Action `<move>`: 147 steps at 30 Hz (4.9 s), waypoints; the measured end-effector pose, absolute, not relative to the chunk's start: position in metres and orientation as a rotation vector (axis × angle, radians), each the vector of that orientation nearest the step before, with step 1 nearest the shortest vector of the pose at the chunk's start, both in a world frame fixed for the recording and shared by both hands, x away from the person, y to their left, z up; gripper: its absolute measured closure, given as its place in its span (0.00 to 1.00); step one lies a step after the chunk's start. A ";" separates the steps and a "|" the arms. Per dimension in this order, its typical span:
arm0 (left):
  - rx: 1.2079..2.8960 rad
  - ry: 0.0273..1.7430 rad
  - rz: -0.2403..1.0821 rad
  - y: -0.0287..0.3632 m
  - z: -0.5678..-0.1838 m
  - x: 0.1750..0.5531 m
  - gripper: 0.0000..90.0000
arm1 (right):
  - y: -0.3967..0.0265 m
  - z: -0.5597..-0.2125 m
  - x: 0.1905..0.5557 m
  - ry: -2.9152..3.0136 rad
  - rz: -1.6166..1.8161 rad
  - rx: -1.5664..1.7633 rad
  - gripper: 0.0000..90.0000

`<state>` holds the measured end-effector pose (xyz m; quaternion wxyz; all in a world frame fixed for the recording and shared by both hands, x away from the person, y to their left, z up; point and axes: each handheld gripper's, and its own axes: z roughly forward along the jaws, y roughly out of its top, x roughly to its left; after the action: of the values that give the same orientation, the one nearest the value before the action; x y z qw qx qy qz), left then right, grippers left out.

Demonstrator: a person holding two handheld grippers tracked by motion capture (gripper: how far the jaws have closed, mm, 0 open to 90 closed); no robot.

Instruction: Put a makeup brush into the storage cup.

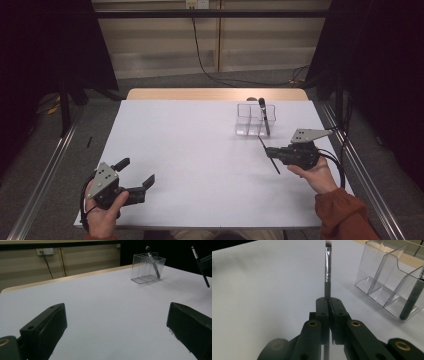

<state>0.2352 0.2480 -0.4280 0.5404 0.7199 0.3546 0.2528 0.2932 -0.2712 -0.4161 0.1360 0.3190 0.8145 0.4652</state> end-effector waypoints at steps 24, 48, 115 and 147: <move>1.720 0.835 0.598 0.247 -0.428 0.235 0.03 | -0.276 -0.392 0.300 2.096 1.524 0.958 0.96; 1.714 0.821 0.583 0.246 -0.427 0.234 0.04 | -0.261 -0.359 0.345 1.977 1.537 0.954 0.96; 1.731 0.794 0.575 0.245 -0.428 0.237 0.04 | -0.272 -0.396 0.431 1.869 1.393 1.186 0.96; 1.710 0.797 0.585 0.246 -0.427 0.239 0.03 | -0.280 -0.420 0.428 1.889 1.385 1.230 0.96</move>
<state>0.2389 0.2458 -0.4271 0.5508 0.7225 0.3368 0.2474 0.4280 -0.2796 -0.4201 0.2456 0.4508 0.6920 0.5075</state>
